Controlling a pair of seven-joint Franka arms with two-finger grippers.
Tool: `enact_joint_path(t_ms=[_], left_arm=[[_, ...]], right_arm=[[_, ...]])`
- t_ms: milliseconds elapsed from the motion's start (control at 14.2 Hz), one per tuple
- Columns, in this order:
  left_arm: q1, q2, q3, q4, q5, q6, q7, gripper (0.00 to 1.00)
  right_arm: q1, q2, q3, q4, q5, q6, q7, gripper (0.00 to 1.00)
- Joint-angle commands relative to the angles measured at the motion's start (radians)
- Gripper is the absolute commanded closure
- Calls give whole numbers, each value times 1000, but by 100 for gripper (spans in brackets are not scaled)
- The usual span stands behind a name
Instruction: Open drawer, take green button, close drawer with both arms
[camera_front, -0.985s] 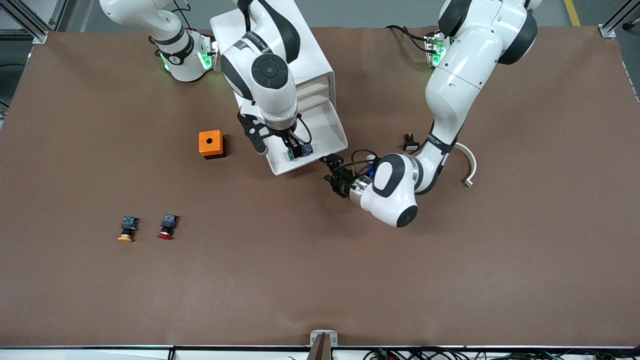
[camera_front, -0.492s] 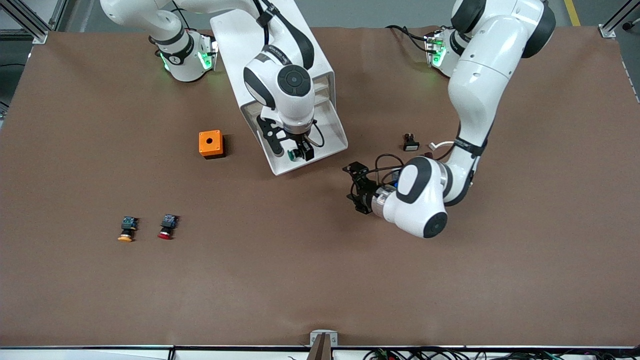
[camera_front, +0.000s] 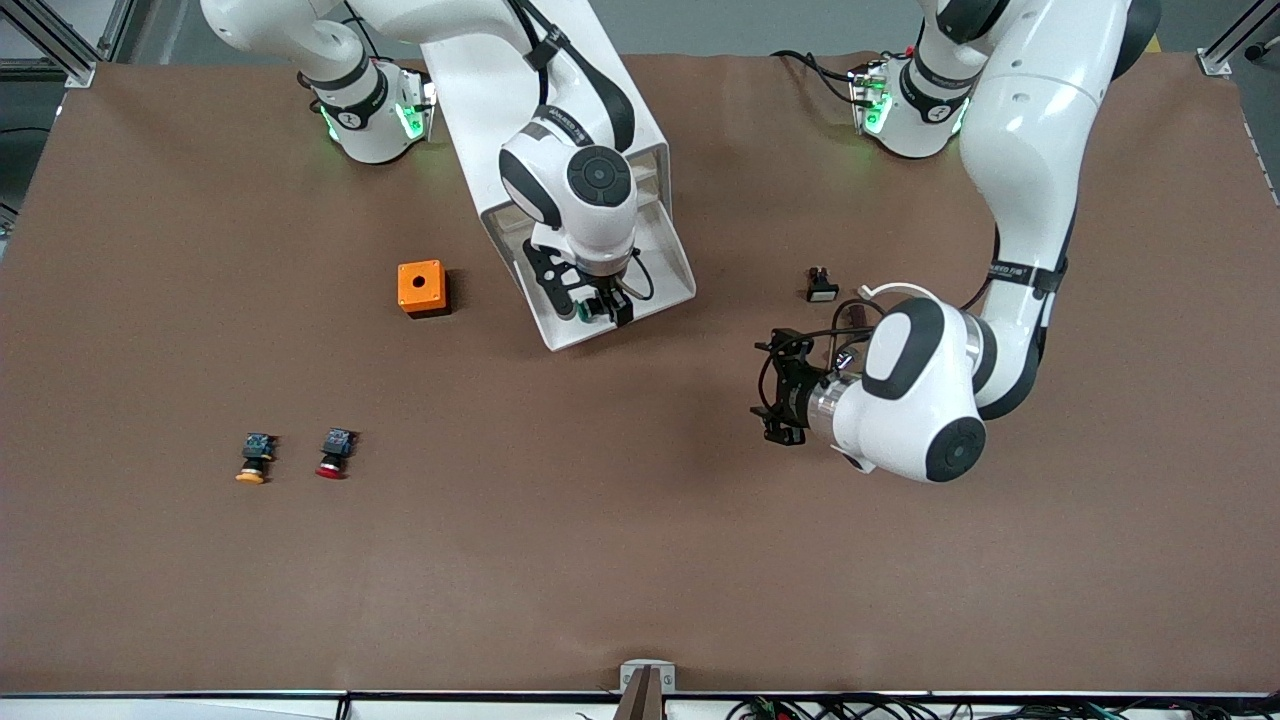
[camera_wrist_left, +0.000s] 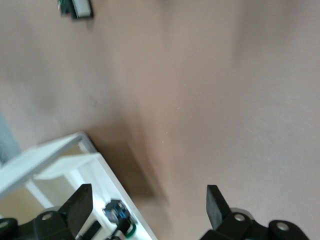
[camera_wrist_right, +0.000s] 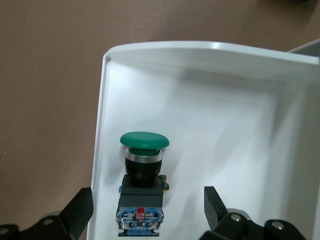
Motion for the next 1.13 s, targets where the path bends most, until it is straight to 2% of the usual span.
enact_joint_path(t_ms=[0, 141, 281, 492, 704, 915, 1055], left_arm=[[-20, -74, 2, -22, 106, -7, 138, 0], [-21, -93, 2, -27, 140, -7, 279, 0], [-21, -93, -1, -27, 154, -5, 375, 0], [-64, -105, -21, -39, 262, -5, 559, 0], [-106, -90, -21, -47, 275, 22, 587, 0], [-156, -82, -24, -113, 273, 134, 587, 0], [-202, -81, -24, -185, 296, 239, 588, 0]], right_arm=[[16, 23, -11, 14, -19, 14, 25, 18], [14, 27, -11, 21, -17, 18, 25, 54], [14, 29, -9, 21, -16, 29, 25, 100], [5, 27, -9, 37, -14, 15, 11, 100], [-45, 12, -9, 89, -5, -38, -36, 100], [-133, -23, -8, 178, 1, -201, -258, 100], [-211, -60, -9, 170, 3, -207, -477, 100]])
